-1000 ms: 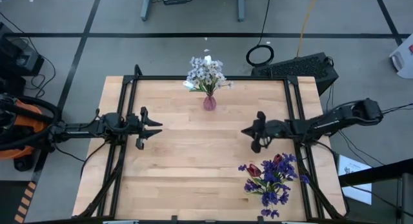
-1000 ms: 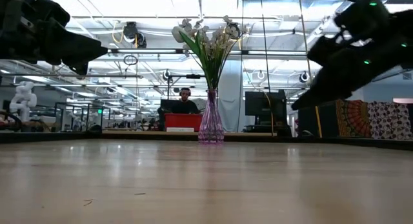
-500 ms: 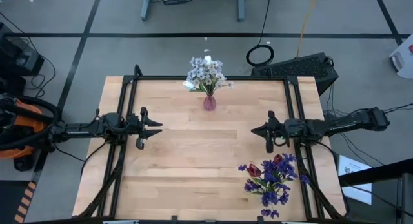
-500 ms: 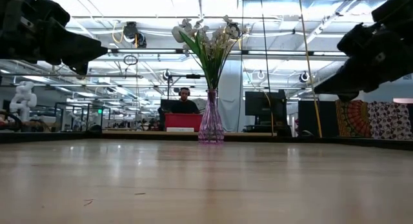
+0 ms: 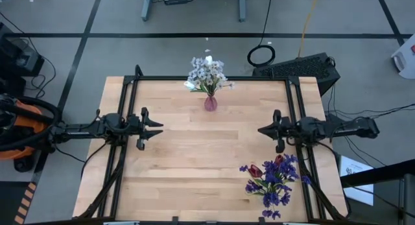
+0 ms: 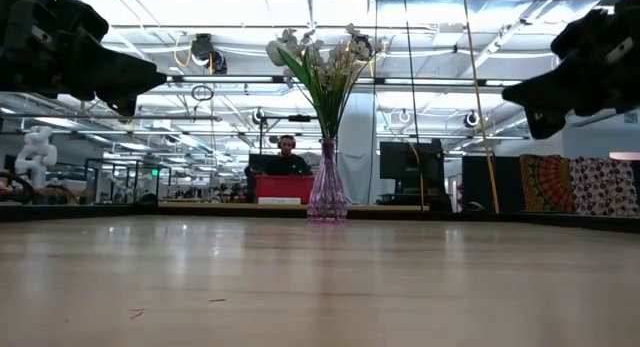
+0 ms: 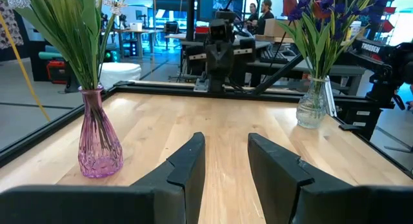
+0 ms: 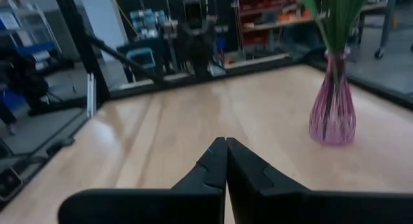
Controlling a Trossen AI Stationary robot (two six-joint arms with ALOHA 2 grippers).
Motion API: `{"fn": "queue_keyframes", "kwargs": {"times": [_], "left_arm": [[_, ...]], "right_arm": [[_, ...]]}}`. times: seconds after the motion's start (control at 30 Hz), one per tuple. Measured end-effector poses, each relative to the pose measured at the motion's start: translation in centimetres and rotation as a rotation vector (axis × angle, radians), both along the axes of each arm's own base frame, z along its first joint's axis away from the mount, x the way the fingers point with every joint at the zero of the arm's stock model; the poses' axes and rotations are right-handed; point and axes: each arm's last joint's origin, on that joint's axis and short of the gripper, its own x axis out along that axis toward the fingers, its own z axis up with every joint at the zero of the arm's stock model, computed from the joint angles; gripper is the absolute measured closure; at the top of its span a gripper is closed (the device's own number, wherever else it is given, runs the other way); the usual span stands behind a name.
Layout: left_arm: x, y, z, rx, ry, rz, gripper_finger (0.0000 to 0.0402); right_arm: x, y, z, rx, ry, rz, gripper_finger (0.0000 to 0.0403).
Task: Sort flowers into vase by color
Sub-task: Return to Home Position
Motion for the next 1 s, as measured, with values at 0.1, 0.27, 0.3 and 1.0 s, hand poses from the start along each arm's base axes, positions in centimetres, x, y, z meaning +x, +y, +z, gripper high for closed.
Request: {"fn": "queue_keyframes", "kwargs": {"times": [0.1,0.27,0.3,1.0], "left_arm": [[0.0,0.0,0.0,0.000,0.000,0.000,0.0278],[0.0,0.0,0.0,0.000,0.000,0.000,0.0278],[0.0,0.0,0.0,0.000,0.000,0.000,0.0278],[0.0,0.0,0.0,0.000,0.000,0.000,0.0278]], "right_arm": [[-0.3,0.0,0.4,-0.008,-0.052,-0.002,0.0403],[-0.9,-0.1,1.1,-0.017,-0.139,-0.005,0.0403],[-0.9,-0.1,1.4,-0.018,-0.169,-0.001,0.0403],[-0.7,0.0,0.8,-0.065,-0.099,0.031,0.0403]]}}
